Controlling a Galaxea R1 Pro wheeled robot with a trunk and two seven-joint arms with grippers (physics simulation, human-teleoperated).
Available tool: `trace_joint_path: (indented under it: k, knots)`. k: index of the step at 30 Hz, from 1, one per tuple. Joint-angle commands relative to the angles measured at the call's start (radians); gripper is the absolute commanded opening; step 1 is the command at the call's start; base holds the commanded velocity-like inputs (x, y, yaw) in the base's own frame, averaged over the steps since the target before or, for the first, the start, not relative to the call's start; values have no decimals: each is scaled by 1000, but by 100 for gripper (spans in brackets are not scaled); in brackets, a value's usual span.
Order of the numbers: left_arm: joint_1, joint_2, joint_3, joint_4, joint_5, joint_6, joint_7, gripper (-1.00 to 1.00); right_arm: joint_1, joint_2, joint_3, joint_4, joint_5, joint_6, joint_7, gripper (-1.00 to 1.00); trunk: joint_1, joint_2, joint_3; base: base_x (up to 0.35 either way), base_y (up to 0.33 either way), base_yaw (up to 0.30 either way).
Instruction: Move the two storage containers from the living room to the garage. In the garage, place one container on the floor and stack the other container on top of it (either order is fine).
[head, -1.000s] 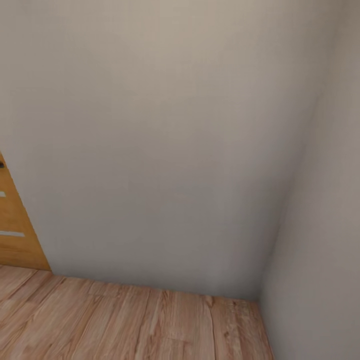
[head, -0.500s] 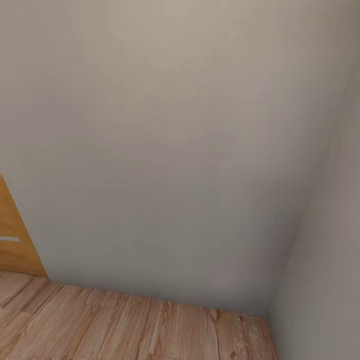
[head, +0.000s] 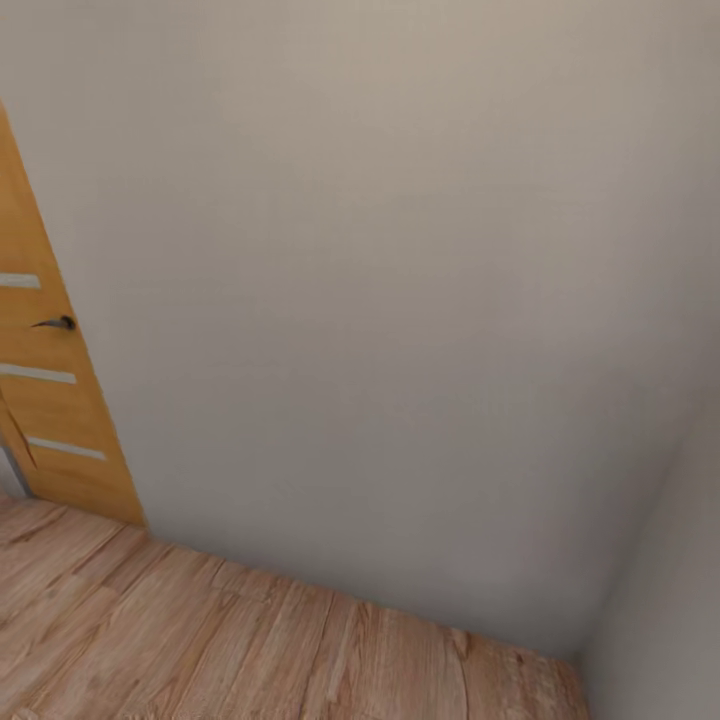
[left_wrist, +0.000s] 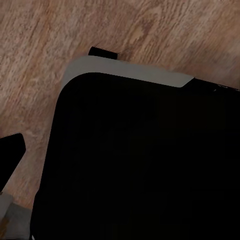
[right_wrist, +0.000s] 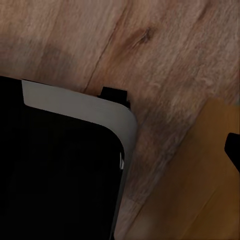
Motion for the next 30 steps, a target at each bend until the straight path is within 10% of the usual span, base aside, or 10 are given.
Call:
trace_joint_path:
  k: [1,30]
  knots:
    - [0,0,0,0,5,-3,1,100,-1,0,6,3,6,-6,0,100,0,-1,-1,0,0,272]
    - [0,0,-1,0,5,-3,0,100,-1,1,6,3,5,-6,0,100,0,-1,-1,0,0,273]
